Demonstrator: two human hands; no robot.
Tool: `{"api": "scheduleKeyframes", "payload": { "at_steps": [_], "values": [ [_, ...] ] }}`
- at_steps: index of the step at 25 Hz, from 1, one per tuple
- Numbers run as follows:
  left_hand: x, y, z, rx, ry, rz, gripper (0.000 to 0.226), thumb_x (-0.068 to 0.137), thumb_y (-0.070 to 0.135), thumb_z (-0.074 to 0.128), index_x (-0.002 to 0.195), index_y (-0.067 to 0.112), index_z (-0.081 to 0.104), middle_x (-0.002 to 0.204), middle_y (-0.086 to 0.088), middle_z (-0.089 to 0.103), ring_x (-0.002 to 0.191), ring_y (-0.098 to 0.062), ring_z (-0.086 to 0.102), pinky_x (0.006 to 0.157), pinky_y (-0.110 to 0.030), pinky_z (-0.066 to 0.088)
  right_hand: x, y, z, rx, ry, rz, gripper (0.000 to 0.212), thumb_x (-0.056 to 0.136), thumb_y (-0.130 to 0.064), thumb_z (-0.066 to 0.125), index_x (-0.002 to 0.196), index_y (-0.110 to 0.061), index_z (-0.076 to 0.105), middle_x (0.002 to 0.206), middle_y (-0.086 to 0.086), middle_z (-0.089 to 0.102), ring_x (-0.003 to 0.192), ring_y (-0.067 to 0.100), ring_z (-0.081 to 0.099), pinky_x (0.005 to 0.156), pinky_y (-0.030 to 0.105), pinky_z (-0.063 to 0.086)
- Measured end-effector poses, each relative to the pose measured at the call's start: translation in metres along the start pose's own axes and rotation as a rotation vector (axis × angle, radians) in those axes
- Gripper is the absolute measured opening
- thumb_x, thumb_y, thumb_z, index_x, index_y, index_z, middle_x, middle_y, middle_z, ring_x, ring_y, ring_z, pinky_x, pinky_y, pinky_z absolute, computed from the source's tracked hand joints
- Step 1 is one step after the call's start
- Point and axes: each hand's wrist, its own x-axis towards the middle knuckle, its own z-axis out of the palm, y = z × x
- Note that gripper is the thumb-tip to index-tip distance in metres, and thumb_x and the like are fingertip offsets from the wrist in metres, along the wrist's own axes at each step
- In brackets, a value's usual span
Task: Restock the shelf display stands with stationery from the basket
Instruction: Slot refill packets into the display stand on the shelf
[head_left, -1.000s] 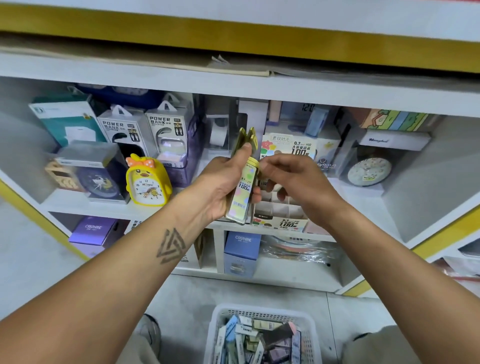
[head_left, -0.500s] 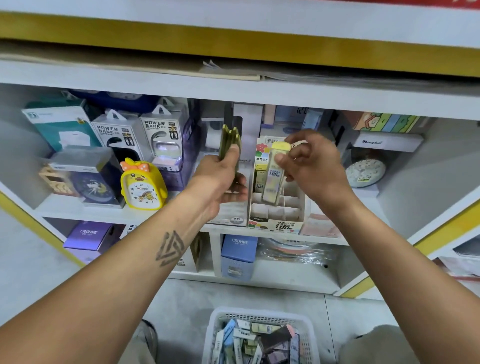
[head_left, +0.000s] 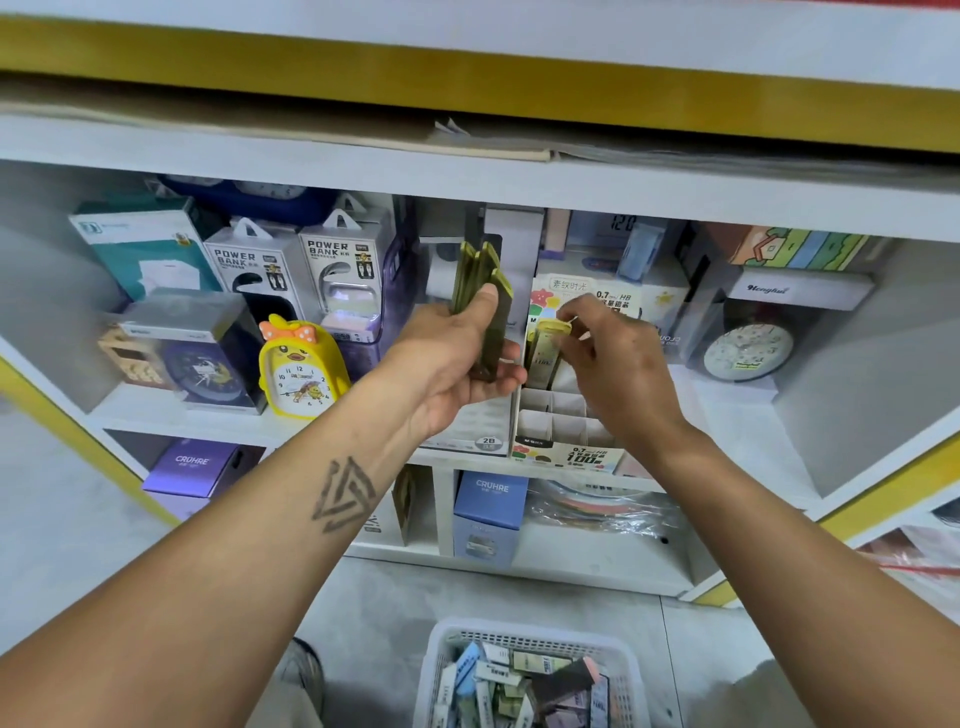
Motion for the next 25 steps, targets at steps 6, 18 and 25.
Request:
{"api": "scheduleKeyframes", "payload": {
  "at_steps": [6, 18, 25],
  "values": [
    [-0.003, -0.003, 0.001, -0.048, -0.134, -0.067, 0.034, 0.099, 0.039, 0.053, 0.104, 0.007, 0.064, 0.075, -0.017, 0.07, 0.054, -0.029, 0.067, 0.047, -0.029, 0.055, 0.005, -0.013, -0.009, 0.216, -0.014, 0.206, 0.018, 0.1, -0.015, 0.057, 0.109, -0.013, 0.073, 0.085, 0.004, 0.074, 0.071, 0.023, 0.068, 0.068, 0.037, 0.055],
    [-0.003, -0.009, 0.011, 0.127, -0.106, -0.009, 0.037, 0.1, 0.044, 0.051, 0.089, 0.009, 0.058, 0.061, -0.005, 0.067, 0.056, -0.027, 0.069, 0.053, -0.036, 0.058, 0.016, -0.023, -0.03, 1.0, -0.099, 0.761, 0.006, 0.092, -0.001, 0.062, 0.092, -0.001, 0.068, 0.08, 0.018, 0.071, 0.064, 0.023, 0.067, 0.059, 0.027, 0.057],
    [0.008, -0.005, -0.002, 0.321, 0.181, 0.115, 0.033, 0.101, 0.046, 0.045, 0.095, 0.015, 0.057, 0.103, -0.015, 0.069, 0.093, -0.027, 0.068, 0.075, -0.041, 0.061, 0.008, -0.013, -0.031, 0.321, -0.038, 0.203, 0.02, 0.089, -0.003, 0.07, 0.105, -0.014, 0.068, 0.088, 0.001, 0.074, 0.08, 0.019, 0.071, 0.08, 0.037, 0.058]
  ]
}}
